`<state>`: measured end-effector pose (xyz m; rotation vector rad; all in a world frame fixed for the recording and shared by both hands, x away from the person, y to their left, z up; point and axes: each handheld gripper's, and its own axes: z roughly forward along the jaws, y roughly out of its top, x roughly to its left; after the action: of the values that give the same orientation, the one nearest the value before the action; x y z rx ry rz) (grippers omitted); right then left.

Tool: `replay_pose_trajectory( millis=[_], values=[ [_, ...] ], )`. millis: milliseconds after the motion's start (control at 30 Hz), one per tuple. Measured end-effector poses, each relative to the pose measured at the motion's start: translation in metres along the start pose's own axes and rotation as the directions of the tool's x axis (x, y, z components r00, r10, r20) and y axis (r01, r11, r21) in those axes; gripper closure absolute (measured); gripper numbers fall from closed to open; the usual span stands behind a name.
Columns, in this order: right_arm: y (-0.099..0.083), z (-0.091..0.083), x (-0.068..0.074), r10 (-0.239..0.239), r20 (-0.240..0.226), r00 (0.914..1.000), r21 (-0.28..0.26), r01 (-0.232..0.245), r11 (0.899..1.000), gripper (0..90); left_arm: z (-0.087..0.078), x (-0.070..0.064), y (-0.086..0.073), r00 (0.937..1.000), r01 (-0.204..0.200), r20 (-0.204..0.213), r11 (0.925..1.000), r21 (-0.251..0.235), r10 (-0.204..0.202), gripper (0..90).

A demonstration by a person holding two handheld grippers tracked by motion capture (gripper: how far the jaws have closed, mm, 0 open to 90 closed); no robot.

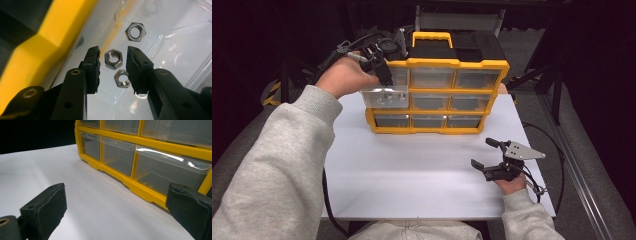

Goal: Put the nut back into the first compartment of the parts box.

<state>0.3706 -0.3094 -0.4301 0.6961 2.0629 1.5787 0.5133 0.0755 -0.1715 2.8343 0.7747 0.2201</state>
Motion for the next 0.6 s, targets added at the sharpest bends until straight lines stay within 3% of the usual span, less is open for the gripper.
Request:
replay_pose_trajectory(
  millis=[167,367,467,600],
  values=[
    [0.0,0.0,0.0,0.0,0.004,1.0,0.002,0.0,1.0,3.9,-0.01,0.001,-0.006,0.9998,0.012,-0.016,0.9988,-0.048,-0.012,60.8],
    [0.0,0.0,0.0,0.001,0.002,1.0,-0.004,-0.001,1.0,3.9,-0.021,-0.001,-0.012,0.9993,-0.006,-0.038,0.995,-0.099,0.002,55.9],
    [0.0,0.001,0.0,0.002,0.004,1.0,-0.005,-0.002,1.0,3.9,-0.026,-0.004,-0.017,0.9994,-0.005,-0.035,0.9919,-0.127,0.0,50.5],
    [0.0,0.001,-0.001,0.003,0.005,1.0,-0.009,-0.003,1.0,3.9,-0.036,-0.005,-0.026,0.999,-0.021,-0.043,0.9801,-0.198,0.013,36.5]
  ],
)
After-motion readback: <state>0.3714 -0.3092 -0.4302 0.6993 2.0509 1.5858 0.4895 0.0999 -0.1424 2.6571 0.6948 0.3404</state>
